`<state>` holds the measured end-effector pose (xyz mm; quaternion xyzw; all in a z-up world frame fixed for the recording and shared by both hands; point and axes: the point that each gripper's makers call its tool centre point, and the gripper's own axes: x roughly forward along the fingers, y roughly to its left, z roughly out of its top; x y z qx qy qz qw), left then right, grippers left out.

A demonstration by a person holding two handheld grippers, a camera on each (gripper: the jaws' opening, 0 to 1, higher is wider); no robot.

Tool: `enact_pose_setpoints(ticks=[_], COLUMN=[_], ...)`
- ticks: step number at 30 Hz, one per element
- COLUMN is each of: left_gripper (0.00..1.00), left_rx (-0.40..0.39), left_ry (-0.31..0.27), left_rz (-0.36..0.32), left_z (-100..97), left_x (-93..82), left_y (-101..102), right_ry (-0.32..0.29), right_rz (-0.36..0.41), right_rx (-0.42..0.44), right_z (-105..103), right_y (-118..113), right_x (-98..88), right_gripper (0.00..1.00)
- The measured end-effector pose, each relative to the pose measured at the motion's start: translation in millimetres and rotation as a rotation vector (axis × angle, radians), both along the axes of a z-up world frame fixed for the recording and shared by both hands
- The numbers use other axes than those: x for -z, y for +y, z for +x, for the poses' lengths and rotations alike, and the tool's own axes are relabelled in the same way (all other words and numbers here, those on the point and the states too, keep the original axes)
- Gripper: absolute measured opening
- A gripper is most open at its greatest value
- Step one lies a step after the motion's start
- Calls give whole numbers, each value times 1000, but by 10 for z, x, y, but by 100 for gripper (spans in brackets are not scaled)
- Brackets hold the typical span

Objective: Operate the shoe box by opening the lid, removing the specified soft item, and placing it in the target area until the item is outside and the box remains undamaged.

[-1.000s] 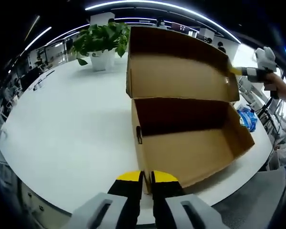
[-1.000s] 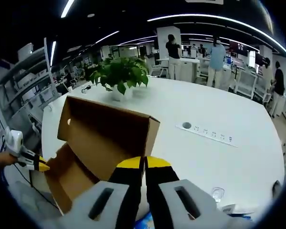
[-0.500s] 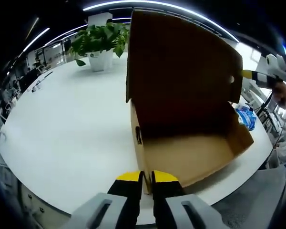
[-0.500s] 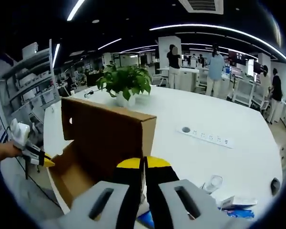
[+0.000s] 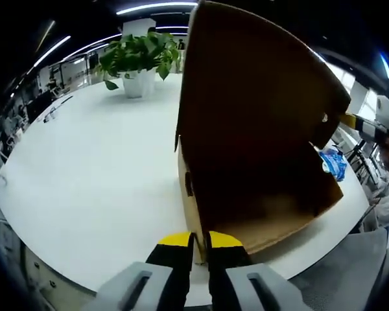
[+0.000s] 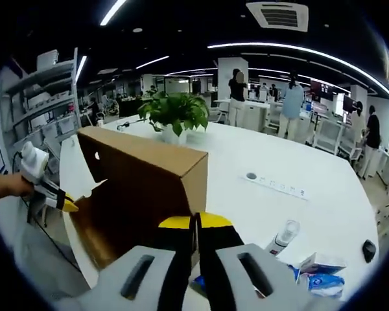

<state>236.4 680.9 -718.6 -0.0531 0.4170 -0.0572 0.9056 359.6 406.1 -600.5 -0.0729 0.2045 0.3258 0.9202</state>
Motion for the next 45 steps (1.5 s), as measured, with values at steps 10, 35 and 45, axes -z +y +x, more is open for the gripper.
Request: enact_pose_setpoints(ticks=[10, 35, 45], left_gripper=[8, 37, 46], left_rx=[-13, 94, 186], left_ry=[-32, -217, -234], left_rz=[-42, 5, 34], left_z=[-5, -28, -90], left_x=[-10, -404, -463], left_y=[21, 10, -138], right_ry=[-37, -86, -63], right_rz=[-11, -117, -137], right_rx=[-3, -178, -215], right_z=[-242, -789, -889], right_y=[-32, 35, 28], right_x=[132, 607, 758], right_gripper=[2, 15, 21])
